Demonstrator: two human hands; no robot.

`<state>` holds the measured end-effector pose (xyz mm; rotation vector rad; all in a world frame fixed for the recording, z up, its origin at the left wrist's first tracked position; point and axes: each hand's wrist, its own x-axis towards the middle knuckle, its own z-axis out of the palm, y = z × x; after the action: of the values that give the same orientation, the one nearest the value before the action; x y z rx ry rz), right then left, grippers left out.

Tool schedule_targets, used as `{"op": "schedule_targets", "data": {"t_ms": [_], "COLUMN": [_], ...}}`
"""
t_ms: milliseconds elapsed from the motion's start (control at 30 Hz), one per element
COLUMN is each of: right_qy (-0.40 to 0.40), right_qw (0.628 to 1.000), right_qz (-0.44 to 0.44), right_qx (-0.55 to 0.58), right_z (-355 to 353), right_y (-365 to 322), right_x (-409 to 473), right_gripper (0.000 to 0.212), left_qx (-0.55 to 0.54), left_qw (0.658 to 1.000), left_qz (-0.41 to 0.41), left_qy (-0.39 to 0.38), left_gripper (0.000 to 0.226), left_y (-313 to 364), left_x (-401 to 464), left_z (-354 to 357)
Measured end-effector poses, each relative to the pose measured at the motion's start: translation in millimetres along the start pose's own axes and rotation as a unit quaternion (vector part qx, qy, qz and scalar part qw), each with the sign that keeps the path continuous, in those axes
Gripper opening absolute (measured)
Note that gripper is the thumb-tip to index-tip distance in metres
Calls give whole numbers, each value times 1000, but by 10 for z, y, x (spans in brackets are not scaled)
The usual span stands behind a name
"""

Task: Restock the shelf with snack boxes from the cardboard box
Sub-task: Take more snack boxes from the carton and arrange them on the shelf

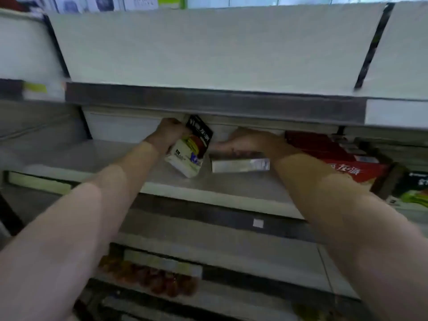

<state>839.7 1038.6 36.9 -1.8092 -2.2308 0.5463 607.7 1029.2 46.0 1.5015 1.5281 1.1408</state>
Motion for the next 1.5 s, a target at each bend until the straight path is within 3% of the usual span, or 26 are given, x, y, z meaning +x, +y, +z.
{"op": "schedule_targets", "data": {"t_ms": [67, 167, 267, 333, 500, 733, 933, 1300, 1500], "right_qy": [-13, -11, -46, -35, -31, 60, 231, 317, 285], "right_qw": [1000, 994, 989, 993, 973, 995, 961, 922, 937], "right_qz": [23, 41, 60, 51, 116, 73, 73, 171, 159], "right_qx": [-9, -100, -126, -96, -198, -18, -137, -144, -127], "right_z": [-3, 44, 162, 211, 243, 306, 326, 315, 187], "right_y": [-56, -2, 118, 130, 96, 88, -35, 6, -38], "right_x": [-16, -82, -231, -307, -354, -400, -256, -26, 69], "right_gripper": [60, 43, 85, 95, 120, 89, 95, 84, 86], "left_qx": [105, 286, 369, 392, 394, 389, 371, 360, 352], "left_qw": [993, 951, 916, 904, 896, 892, 898, 867, 864], "left_qz": [47, 112, 152, 167, 183, 212, 208, 285, 294], "left_qy": [-8, -10, -27, -45, -94, -91, -111, -193, -210], "left_gripper": [15, 13, 21, 30, 41, 42, 44, 26, 31], "left_y": [1, -3, -34, -37, -52, -107, -159, -195, -199], "left_x": [40, 34, 19, 39, 95, 153, 247, 395, 397], "left_z": [5, 10, 41, 78, 145, 101, 17, -14, 8]}}
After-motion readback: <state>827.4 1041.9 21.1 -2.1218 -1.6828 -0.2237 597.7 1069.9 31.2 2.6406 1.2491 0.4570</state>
